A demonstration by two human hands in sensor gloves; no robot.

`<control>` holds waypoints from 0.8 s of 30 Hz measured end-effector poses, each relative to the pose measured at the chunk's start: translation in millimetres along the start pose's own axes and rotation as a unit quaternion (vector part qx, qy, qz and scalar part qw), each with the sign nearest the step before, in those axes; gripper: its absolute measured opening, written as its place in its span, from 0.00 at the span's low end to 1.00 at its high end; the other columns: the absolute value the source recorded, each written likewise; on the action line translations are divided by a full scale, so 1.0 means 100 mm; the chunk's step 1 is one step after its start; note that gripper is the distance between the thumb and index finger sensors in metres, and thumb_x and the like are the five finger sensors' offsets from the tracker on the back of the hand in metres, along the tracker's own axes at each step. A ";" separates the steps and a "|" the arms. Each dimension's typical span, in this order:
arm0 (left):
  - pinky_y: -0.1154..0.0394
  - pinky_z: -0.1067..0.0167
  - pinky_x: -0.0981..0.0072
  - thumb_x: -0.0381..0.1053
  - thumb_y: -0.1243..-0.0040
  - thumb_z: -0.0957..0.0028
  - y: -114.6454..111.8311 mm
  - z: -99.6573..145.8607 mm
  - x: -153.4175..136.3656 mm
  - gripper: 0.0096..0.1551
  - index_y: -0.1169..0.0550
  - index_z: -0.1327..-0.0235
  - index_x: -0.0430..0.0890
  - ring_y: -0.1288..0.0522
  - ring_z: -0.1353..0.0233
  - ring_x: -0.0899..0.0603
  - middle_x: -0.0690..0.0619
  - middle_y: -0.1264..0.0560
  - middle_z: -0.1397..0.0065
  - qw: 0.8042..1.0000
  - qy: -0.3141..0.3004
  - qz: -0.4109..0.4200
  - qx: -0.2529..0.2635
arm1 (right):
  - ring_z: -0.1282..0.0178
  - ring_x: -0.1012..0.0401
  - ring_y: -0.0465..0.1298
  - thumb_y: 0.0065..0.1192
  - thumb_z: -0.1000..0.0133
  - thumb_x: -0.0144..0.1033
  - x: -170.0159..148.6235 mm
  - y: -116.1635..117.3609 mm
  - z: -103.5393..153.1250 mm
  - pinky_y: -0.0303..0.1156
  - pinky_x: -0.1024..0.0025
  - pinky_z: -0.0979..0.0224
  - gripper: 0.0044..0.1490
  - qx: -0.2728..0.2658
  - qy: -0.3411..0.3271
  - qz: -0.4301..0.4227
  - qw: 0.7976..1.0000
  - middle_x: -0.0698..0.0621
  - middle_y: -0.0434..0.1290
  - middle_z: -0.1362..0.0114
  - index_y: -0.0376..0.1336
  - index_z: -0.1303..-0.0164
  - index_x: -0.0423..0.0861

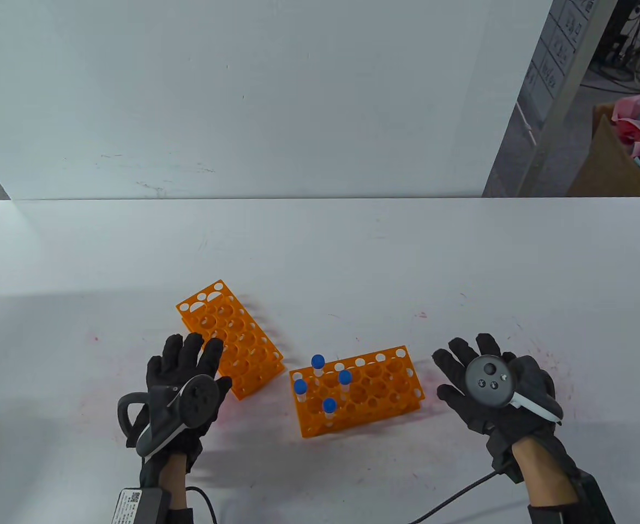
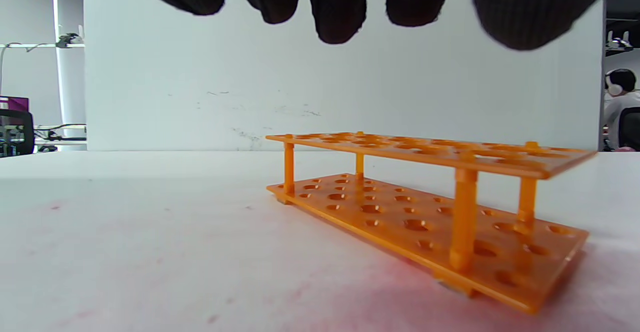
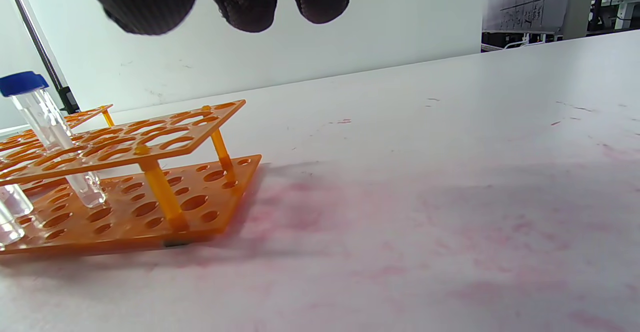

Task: Transfer 4 test tubes between racks (Left hand only)

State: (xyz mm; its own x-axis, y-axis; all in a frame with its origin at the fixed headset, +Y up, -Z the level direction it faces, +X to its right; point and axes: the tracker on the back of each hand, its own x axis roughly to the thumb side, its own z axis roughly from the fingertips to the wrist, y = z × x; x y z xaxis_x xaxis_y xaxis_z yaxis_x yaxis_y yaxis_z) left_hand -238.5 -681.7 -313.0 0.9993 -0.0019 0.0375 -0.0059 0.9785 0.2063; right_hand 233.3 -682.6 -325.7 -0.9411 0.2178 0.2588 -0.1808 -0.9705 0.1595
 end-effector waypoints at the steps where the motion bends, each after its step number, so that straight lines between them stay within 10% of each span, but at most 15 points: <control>1: 0.40 0.26 0.28 0.68 0.46 0.49 0.00 -0.01 -0.01 0.43 0.41 0.19 0.61 0.46 0.13 0.32 0.48 0.42 0.11 1.000 0.002 -0.002 -0.001 | 0.19 0.34 0.34 0.46 0.41 0.56 0.00 0.01 -0.01 0.38 0.23 0.27 0.41 -0.001 0.002 0.004 1.000 0.44 0.43 0.11 0.45 0.18 0.55; 24: 0.44 0.25 0.25 0.70 0.47 0.48 -0.02 -0.05 0.01 0.44 0.44 0.18 0.62 0.52 0.12 0.30 0.48 0.48 0.09 0.998 0.005 -0.005 -0.055 | 0.21 0.32 0.27 0.45 0.41 0.60 -0.07 0.02 -0.01 0.32 0.21 0.30 0.47 0.012 0.056 0.030 0.998 0.46 0.26 0.13 0.32 0.19 0.59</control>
State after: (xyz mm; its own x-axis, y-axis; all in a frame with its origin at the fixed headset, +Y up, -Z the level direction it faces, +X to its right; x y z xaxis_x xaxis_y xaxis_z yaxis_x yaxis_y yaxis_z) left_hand -236.9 -683.1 -317.9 0.9996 -0.0099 0.0265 0.0073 0.9951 0.0982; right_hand 239.5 -686.0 -328.2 -0.9761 0.1452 0.1614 -0.1174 -0.9784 0.1703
